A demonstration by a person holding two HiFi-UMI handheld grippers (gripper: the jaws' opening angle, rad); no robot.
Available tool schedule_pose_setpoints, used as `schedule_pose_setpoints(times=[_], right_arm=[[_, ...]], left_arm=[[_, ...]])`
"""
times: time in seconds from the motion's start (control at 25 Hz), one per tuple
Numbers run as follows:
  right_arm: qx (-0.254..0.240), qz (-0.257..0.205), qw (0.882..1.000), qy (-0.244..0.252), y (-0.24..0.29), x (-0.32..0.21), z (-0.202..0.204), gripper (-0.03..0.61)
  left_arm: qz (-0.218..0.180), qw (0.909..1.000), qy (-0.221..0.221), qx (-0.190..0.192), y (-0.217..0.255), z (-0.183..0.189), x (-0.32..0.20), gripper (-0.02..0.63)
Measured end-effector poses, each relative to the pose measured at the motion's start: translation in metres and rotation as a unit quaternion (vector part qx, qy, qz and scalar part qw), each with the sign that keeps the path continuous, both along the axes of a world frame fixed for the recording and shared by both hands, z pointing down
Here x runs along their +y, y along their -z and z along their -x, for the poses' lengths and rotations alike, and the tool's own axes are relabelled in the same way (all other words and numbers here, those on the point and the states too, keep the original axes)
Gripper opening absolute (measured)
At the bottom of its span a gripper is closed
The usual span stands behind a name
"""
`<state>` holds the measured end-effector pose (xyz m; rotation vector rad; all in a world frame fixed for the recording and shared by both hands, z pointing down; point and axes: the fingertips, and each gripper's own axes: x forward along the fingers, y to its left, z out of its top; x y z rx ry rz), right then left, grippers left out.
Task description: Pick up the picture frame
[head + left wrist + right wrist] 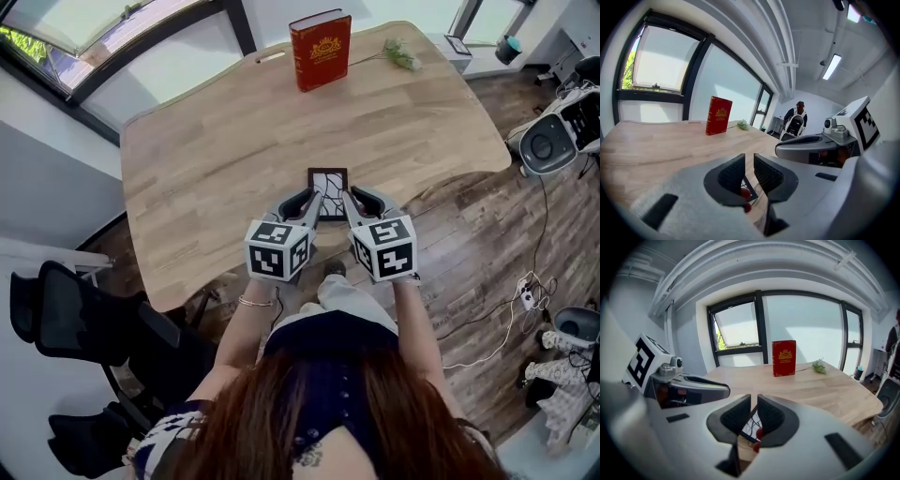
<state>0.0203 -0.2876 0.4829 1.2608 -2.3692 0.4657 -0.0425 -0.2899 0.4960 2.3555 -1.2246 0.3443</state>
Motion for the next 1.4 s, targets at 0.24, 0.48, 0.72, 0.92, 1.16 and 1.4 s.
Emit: schedule_pose_setpoints(times=[0.24,0.48,0.72,0.92,1.16,1.4], right_arm=[[0.012,0.029,0.999,0.014,-0.027,-0.013,-0.001,0.031],[0.022,0.059,0.998,0.023,-0.055,-0.025,-0.005,0.057],[0.028,0.093,0.995,0.027,-0.083,-0.036,-0.009,0.070],[0.030,0.121,0.992,0.026,-0.107,-0.043,-0.009,0.084],[0.033,0.157,0.987,0.025,-0.136,-0.049,-0.010,0.102],[0.033,0.183,0.982,0.025,-0.157,-0.054,-0.010,0.115]], left_arm=[[0.022,0.9997,0.002,-0.009,-0.021,-0.002,-0.014,0.044],[0.052,0.9985,-0.004,-0.020,-0.046,-0.003,-0.023,0.081],[0.094,0.9952,0.002,-0.026,-0.078,0.004,-0.032,0.120],[0.126,0.9915,0.010,-0.030,-0.102,0.010,-0.040,0.123],[0.170,0.9849,0.012,-0.031,-0.129,0.015,-0.046,0.126],[0.213,0.9765,0.007,-0.032,-0.156,0.017,-0.046,0.138]])
